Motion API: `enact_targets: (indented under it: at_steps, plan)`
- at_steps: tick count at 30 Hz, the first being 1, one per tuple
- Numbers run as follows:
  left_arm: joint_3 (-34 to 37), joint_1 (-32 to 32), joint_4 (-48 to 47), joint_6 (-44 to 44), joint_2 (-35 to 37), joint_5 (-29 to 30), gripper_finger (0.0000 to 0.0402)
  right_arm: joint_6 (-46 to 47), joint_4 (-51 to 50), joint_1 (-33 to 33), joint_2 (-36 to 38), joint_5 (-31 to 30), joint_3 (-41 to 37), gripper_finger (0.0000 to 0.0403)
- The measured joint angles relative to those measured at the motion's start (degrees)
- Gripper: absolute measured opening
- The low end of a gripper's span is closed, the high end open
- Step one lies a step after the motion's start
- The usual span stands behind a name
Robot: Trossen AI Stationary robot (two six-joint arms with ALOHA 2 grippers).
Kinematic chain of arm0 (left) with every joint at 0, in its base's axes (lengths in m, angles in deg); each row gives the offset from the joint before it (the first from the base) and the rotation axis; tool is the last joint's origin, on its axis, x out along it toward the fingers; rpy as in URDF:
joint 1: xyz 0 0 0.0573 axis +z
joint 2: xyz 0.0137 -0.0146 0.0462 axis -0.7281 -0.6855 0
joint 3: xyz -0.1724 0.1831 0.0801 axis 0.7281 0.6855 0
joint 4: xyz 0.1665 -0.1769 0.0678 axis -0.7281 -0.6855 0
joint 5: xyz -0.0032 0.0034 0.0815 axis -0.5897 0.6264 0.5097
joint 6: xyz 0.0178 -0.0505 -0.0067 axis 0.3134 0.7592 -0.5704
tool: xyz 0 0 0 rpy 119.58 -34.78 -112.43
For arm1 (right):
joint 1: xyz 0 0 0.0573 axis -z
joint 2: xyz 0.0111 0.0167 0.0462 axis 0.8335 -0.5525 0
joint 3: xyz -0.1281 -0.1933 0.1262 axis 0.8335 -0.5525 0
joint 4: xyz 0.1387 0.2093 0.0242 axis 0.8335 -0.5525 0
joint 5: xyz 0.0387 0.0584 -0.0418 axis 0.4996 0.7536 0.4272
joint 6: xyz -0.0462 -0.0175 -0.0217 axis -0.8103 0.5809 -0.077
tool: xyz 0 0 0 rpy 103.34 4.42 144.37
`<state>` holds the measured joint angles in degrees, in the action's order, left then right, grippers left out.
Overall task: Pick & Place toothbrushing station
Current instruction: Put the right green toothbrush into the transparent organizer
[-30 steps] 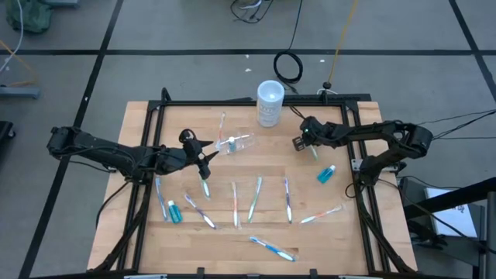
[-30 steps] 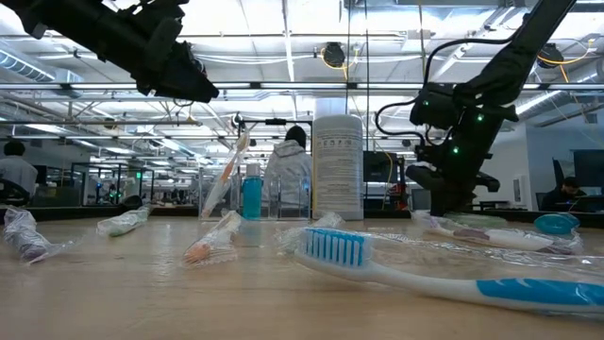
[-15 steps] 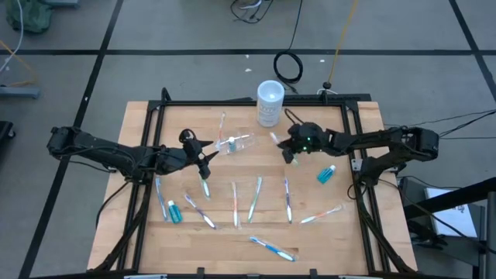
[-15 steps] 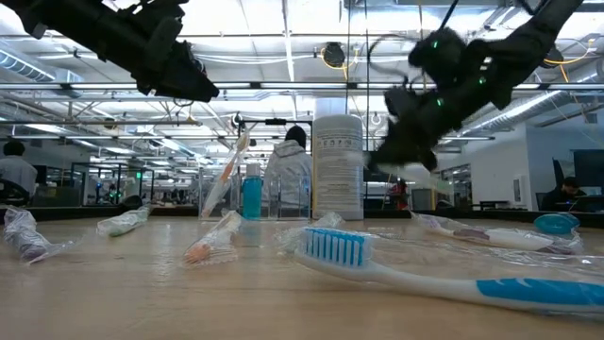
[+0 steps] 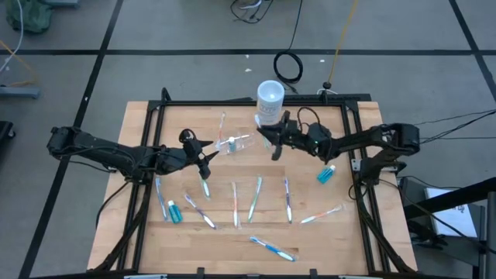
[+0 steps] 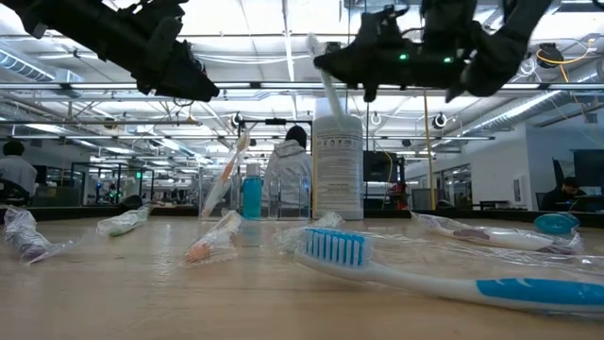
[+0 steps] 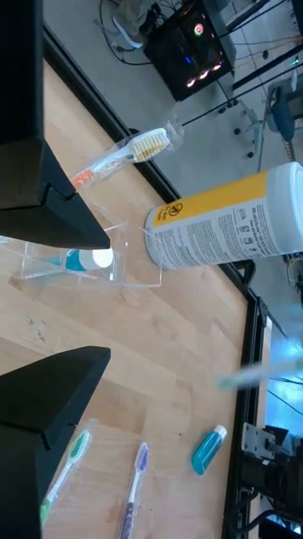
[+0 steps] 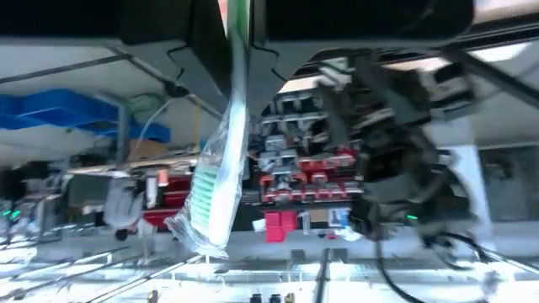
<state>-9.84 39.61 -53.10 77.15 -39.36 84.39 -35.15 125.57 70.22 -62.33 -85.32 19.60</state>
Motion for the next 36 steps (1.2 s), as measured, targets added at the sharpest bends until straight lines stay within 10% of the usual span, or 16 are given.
enact_targets:
  at_steps: [18,36]
  plan:
    - [0.0,0.0,0.1,0.0,0.0,0.0,0.0207,-2.5,-1.4,3.4,-21.4,0.1,20.0,0.0016]
    - [0.0,0.0,0.1,0.0,0.0,0.0,0.0207,-2.8,-6.2,5.3,-22.7,-3.0,20.6,0.0016]
